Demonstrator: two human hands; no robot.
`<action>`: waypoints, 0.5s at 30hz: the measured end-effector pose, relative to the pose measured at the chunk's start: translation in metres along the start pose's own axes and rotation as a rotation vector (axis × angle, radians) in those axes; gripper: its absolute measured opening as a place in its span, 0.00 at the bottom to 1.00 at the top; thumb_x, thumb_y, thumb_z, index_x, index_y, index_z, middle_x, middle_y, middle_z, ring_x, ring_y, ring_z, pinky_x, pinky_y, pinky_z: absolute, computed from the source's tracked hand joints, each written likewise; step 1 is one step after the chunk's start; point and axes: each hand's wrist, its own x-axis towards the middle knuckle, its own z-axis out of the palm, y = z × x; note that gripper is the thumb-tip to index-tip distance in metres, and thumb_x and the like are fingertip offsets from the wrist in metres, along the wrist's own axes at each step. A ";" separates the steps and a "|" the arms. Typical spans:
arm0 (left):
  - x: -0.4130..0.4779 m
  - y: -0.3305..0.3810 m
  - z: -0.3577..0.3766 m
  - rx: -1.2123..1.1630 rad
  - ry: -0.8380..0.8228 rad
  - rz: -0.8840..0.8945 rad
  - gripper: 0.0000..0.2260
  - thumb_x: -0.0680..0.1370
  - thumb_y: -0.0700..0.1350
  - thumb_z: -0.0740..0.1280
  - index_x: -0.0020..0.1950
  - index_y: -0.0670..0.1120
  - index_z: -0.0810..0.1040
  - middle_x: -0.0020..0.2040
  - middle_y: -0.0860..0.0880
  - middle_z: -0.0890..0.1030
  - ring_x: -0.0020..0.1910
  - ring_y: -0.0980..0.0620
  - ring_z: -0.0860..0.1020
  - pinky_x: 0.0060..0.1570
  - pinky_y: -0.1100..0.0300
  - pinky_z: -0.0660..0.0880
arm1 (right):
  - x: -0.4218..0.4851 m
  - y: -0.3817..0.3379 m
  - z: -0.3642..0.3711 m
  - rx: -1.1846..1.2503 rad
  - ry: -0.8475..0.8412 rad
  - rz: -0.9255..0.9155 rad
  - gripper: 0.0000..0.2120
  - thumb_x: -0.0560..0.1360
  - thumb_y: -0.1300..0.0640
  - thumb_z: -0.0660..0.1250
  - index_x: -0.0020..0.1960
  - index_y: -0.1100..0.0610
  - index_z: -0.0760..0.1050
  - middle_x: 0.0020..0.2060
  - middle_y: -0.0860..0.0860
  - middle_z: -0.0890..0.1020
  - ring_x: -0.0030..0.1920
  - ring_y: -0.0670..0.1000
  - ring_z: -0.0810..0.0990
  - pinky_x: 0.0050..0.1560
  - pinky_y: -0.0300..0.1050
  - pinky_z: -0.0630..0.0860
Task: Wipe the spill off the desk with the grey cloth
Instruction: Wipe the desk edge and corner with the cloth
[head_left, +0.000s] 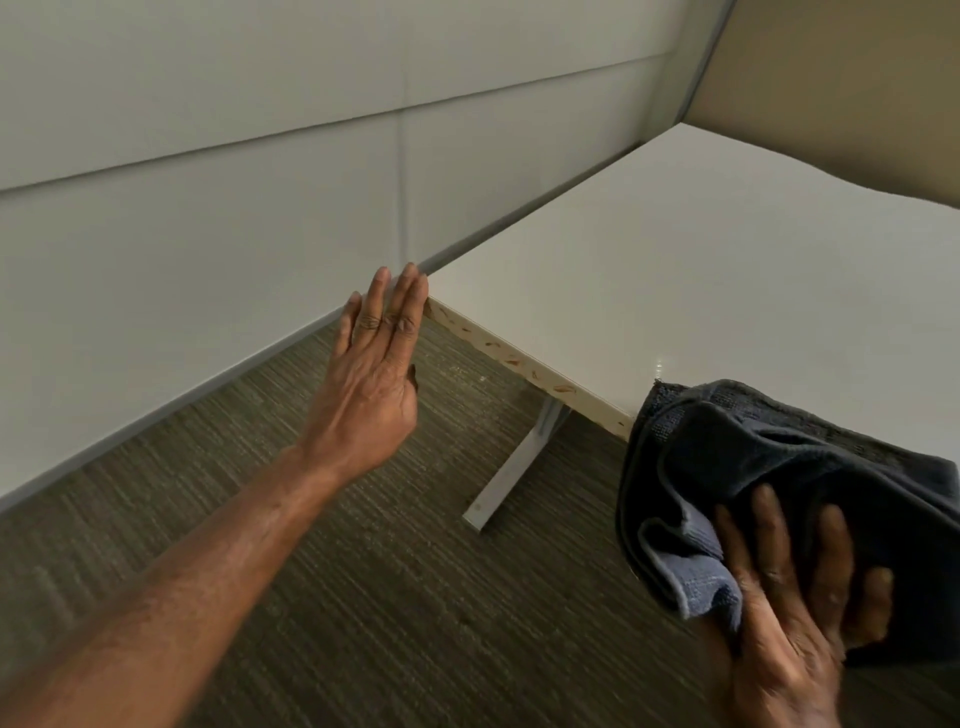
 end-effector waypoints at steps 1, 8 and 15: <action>0.000 -0.004 0.000 -0.010 -0.003 0.014 0.43 0.75 0.28 0.63 0.85 0.41 0.44 0.86 0.45 0.47 0.85 0.46 0.42 0.83 0.41 0.46 | 0.002 -0.002 0.002 -0.011 0.014 -0.003 0.25 0.83 0.42 0.49 0.77 0.49 0.61 0.82 0.38 0.48 0.83 0.50 0.44 0.79 0.48 0.35; 0.007 -0.031 -0.006 -0.089 0.020 0.101 0.41 0.75 0.24 0.63 0.85 0.46 0.54 0.86 0.48 0.51 0.85 0.43 0.45 0.81 0.38 0.50 | 0.016 -0.017 0.018 -0.047 0.087 -0.086 0.26 0.86 0.46 0.44 0.82 0.46 0.48 0.82 0.40 0.46 0.82 0.49 0.42 0.78 0.48 0.34; 0.007 -0.043 -0.004 -0.100 0.011 0.117 0.42 0.75 0.23 0.62 0.85 0.45 0.52 0.86 0.48 0.52 0.85 0.43 0.47 0.80 0.38 0.52 | 0.025 -0.030 0.040 -0.098 0.123 -0.151 0.27 0.84 0.49 0.48 0.83 0.50 0.51 0.83 0.44 0.49 0.83 0.52 0.44 0.79 0.51 0.35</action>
